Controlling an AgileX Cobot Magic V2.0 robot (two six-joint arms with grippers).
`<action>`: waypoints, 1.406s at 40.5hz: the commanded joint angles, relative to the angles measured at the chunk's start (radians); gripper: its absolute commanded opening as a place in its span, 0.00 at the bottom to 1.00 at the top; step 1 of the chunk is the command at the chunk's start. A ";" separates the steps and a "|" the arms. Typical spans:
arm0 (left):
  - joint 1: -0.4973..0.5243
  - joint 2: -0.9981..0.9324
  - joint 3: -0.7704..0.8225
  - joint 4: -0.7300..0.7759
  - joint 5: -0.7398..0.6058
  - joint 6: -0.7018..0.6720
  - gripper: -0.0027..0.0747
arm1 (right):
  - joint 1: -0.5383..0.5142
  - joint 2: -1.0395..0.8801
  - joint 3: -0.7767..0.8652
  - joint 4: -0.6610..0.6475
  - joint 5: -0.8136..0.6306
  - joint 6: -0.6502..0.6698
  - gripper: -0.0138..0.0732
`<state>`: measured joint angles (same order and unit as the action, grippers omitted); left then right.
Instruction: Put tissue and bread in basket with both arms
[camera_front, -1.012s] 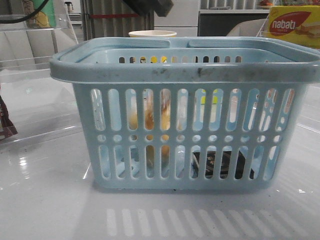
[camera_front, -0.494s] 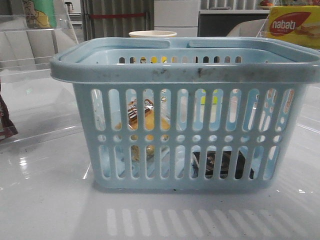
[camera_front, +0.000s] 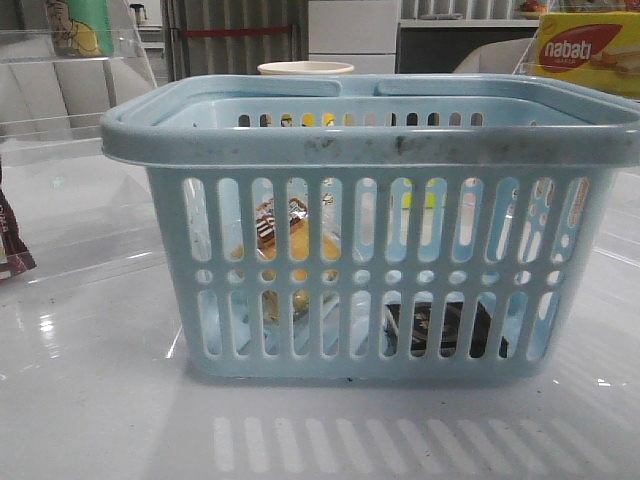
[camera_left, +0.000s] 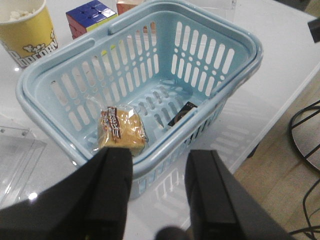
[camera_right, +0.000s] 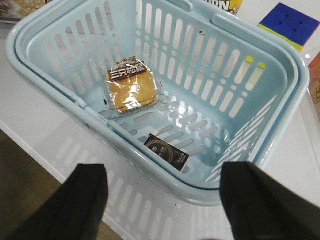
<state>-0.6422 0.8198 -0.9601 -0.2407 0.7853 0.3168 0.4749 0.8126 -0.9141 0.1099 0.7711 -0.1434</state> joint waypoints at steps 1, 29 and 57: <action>-0.002 -0.075 0.035 -0.016 -0.065 -0.008 0.46 | 0.002 -0.008 -0.027 0.011 -0.063 -0.011 0.82; -0.002 -0.164 0.139 0.184 -0.044 -0.175 0.44 | 0.001 -0.053 0.047 -0.089 0.044 0.069 0.72; -0.002 -0.164 0.139 0.182 -0.042 -0.175 0.15 | 0.001 -0.053 0.047 -0.089 0.038 0.069 0.22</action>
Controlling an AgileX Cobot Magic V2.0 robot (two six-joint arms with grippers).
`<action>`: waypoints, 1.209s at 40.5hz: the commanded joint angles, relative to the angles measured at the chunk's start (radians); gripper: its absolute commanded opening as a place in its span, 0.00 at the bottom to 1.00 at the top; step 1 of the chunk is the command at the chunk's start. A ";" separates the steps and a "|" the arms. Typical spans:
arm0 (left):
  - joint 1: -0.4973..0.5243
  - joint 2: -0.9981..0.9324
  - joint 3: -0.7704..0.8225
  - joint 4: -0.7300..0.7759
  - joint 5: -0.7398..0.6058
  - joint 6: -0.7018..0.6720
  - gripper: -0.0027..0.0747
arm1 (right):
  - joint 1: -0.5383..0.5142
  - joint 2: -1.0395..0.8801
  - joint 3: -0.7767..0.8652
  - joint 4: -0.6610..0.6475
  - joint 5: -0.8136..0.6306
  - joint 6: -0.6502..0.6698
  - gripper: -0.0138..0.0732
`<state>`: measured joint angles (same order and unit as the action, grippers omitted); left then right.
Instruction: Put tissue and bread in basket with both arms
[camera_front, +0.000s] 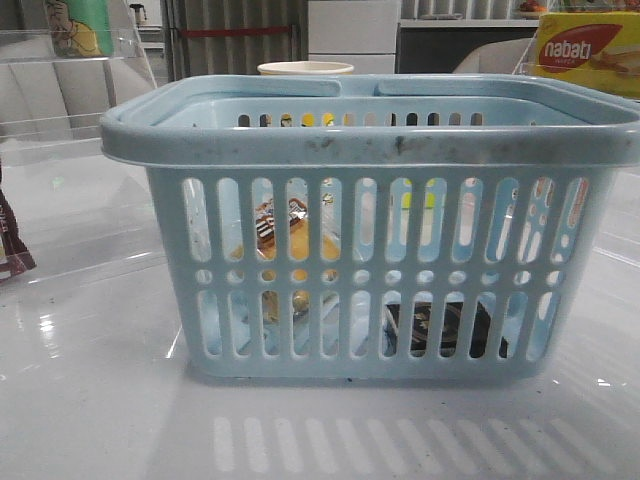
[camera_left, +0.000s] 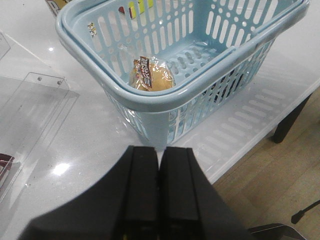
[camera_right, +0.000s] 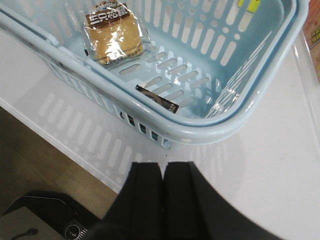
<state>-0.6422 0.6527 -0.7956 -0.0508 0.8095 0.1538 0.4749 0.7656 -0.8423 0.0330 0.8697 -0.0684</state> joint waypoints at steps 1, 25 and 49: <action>-0.002 0.003 -0.026 -0.008 -0.066 -0.012 0.15 | 0.001 -0.006 -0.025 -0.012 -0.060 -0.006 0.22; 0.333 -0.244 0.222 -0.033 -0.373 -0.010 0.15 | 0.001 -0.006 -0.025 -0.012 -0.060 -0.006 0.22; 0.604 -0.674 0.736 -0.068 -0.714 -0.019 0.15 | 0.001 -0.006 -0.025 -0.012 -0.060 -0.006 0.22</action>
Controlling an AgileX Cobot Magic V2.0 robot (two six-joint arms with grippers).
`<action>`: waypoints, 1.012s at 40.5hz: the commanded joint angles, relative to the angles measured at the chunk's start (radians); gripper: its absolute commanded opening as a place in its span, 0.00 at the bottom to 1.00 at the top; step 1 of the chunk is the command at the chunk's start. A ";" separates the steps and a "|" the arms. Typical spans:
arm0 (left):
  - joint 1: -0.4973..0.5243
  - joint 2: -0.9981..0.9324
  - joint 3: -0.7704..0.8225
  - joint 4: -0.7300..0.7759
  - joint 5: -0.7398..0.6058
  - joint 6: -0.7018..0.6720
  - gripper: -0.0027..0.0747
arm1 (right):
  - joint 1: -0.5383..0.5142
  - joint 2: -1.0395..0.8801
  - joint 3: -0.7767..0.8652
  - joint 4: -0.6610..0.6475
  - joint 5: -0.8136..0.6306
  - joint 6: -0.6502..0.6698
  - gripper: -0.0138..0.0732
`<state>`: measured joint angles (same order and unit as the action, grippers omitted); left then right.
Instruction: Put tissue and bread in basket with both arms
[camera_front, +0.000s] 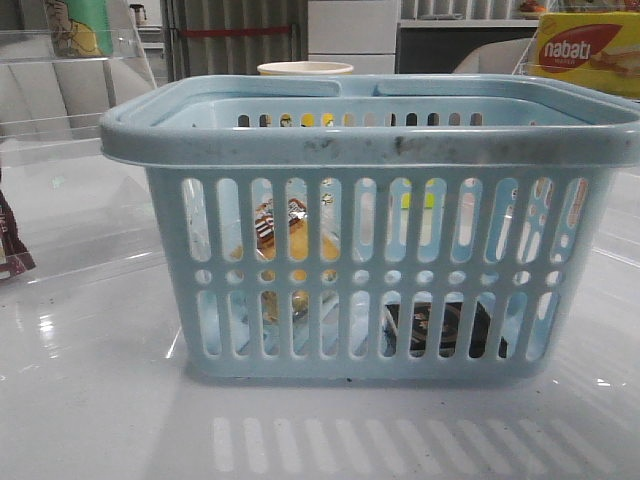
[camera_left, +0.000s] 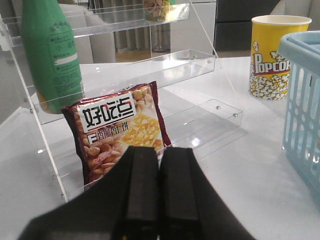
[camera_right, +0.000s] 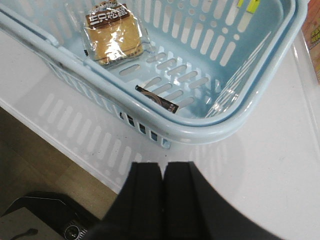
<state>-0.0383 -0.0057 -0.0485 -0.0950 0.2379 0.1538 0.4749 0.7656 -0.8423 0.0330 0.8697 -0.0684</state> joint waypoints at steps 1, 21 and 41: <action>-0.006 -0.018 -0.001 -0.013 -0.157 -0.032 0.15 | 0.001 -0.006 -0.025 -0.012 -0.060 -0.006 0.22; -0.025 -0.018 0.062 0.084 -0.358 -0.154 0.15 | 0.001 -0.006 -0.025 -0.012 -0.060 -0.006 0.22; -0.025 -0.016 0.062 0.084 -0.352 -0.154 0.15 | 0.001 -0.006 -0.025 -0.012 -0.060 -0.006 0.22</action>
